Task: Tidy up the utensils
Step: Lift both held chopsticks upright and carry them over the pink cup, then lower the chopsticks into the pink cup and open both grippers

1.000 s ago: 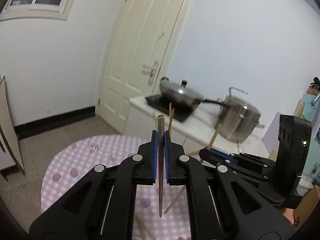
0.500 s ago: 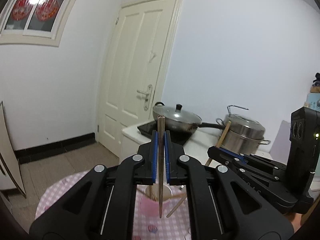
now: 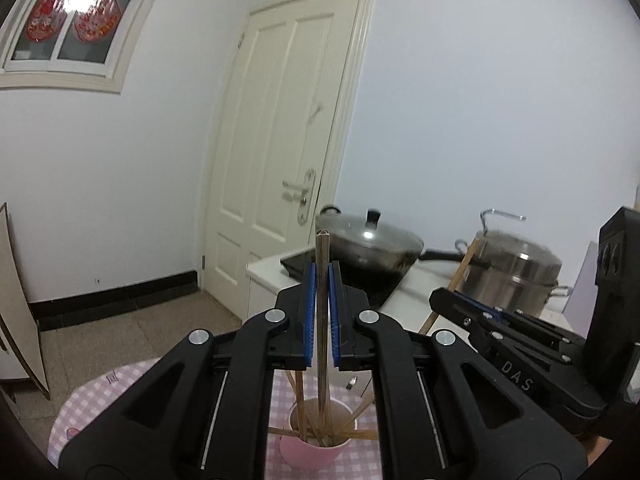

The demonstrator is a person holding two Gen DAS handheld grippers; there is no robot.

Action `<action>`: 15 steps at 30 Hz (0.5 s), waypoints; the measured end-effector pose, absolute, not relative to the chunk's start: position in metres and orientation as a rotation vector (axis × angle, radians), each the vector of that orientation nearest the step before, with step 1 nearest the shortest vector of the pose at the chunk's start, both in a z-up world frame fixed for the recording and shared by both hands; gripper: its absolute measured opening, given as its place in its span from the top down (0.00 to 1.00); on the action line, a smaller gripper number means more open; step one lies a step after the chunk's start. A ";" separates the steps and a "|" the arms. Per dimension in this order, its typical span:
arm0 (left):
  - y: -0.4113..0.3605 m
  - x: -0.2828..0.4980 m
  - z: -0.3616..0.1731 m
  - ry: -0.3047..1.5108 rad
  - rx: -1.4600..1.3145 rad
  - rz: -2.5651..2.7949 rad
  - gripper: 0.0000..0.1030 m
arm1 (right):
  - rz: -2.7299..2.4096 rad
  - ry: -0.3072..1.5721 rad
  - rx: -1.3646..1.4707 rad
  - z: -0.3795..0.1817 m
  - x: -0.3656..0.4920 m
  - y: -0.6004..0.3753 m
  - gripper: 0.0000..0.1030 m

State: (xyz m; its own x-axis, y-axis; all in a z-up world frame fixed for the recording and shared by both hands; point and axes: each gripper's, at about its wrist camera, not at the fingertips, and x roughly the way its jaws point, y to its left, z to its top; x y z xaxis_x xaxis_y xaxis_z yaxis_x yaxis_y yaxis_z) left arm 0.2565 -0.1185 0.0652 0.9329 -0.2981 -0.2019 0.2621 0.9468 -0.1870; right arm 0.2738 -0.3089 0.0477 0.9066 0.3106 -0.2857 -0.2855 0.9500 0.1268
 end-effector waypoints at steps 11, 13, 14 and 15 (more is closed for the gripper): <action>-0.133 0.270 0.024 0.316 -0.087 -0.297 0.94 | 0.327 0.392 0.092 0.017 0.286 -0.311 0.95; -0.133 0.270 0.018 0.332 -0.080 -0.302 0.94 | 0.334 0.419 0.090 0.011 0.289 -0.308 0.95; -0.134 0.270 0.015 0.341 -0.074 -0.305 0.94 | 0.338 0.433 0.090 0.007 0.291 -0.307 0.95; -0.134 0.270 0.012 0.347 -0.069 -0.305 0.94 | 0.339 0.444 0.089 0.004 0.292 -0.306 0.95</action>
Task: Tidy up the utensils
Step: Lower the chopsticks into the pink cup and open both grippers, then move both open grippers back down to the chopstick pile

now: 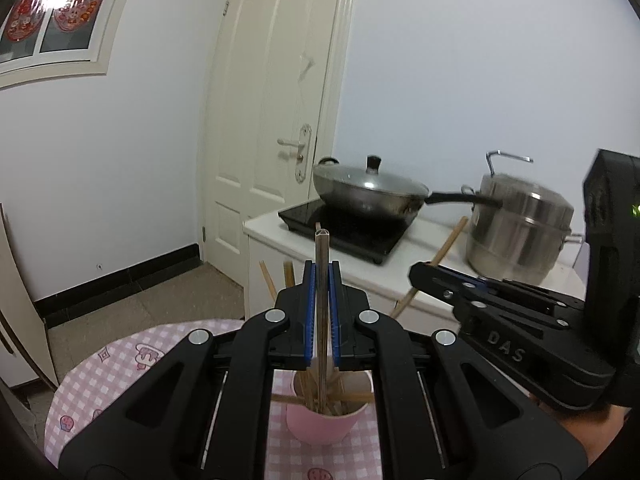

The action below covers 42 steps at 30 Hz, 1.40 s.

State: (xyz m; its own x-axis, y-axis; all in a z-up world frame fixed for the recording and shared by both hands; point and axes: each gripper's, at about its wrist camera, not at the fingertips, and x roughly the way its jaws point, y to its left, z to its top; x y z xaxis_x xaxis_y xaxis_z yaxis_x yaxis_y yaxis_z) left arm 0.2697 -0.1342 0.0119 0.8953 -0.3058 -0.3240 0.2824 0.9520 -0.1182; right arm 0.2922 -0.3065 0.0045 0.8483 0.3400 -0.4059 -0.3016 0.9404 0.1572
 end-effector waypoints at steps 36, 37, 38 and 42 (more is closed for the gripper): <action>-0.110 0.240 0.014 0.421 -0.109 -0.366 0.36 | 0.296 0.546 0.135 -0.006 0.265 -0.306 0.71; -0.108 0.237 0.017 0.420 -0.107 -0.368 0.36 | 0.295 0.543 0.132 -0.004 0.262 -0.305 0.71; -0.107 0.235 0.019 0.418 -0.107 -0.368 0.36 | 0.294 0.540 0.128 -0.002 0.260 -0.304 0.70; -0.098 0.221 0.030 0.394 -0.116 -0.365 0.36 | 0.284 0.522 0.121 0.007 0.246 -0.301 0.66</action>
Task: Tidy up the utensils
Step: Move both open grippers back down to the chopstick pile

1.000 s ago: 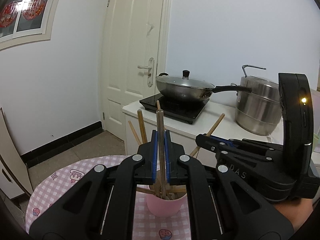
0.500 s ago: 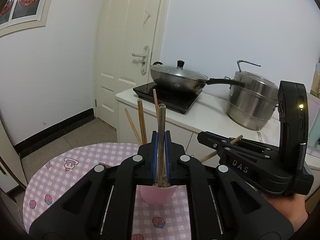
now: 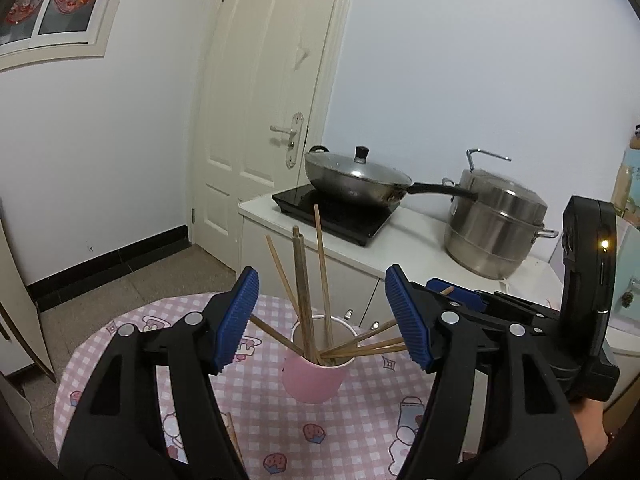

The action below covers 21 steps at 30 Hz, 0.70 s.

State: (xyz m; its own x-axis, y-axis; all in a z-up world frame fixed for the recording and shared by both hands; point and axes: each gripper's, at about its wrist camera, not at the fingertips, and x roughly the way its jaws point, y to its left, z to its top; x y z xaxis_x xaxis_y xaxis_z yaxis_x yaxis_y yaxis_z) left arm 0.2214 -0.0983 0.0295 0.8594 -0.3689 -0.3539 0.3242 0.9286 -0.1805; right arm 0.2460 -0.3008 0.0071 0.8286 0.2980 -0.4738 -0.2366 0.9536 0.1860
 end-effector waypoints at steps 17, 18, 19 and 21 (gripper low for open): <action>-0.052 0.164 0.046 0.388 -0.109 -0.352 0.36 | 0.280 0.435 0.053 0.036 0.178 -0.267 0.59; -0.049 0.161 0.046 0.388 -0.111 -0.352 0.36 | 0.282 0.434 0.051 0.036 0.175 -0.264 0.59; -0.045 0.159 0.045 0.391 -0.112 -0.350 0.36 | 0.284 0.434 0.049 0.035 0.172 -0.262 0.59; -0.037 0.155 0.043 0.395 -0.115 -0.346 0.36 | 0.287 0.433 0.041 0.034 0.167 -0.256 0.59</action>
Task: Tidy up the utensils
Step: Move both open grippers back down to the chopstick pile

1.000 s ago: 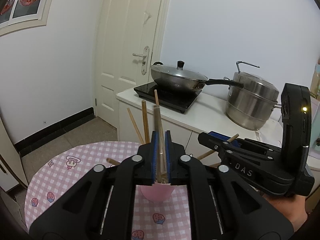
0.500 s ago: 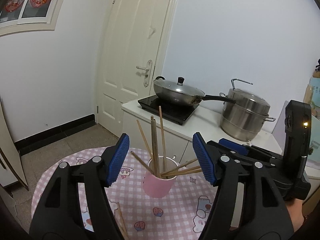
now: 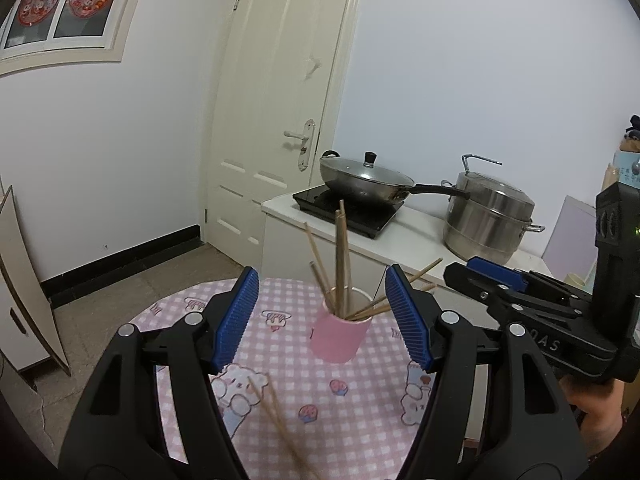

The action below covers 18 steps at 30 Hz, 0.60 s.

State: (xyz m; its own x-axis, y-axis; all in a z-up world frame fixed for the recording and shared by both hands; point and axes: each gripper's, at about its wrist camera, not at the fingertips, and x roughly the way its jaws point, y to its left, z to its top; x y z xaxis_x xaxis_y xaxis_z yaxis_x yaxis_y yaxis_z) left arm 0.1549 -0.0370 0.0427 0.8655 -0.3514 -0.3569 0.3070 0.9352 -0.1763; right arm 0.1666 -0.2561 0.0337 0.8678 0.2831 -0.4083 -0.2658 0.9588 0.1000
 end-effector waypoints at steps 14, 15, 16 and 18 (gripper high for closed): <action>0.007 0.155 -0.015 0.597 -0.110 -0.290 0.35 | 0.377 0.534 -0.008 -0.007 0.148 -0.204 0.59; 0.009 0.156 -0.023 0.620 -0.107 -0.281 0.35 | 0.387 0.552 -0.013 -0.014 0.150 -0.199 0.59; 0.011 0.158 -0.030 0.643 -0.106 -0.276 0.35 | 0.393 0.562 -0.017 -0.018 0.149 -0.196 0.59; 0.016 0.162 -0.044 0.690 -0.111 -0.276 0.35 | 0.407 0.595 -0.031 -0.030 0.152 -0.189 0.59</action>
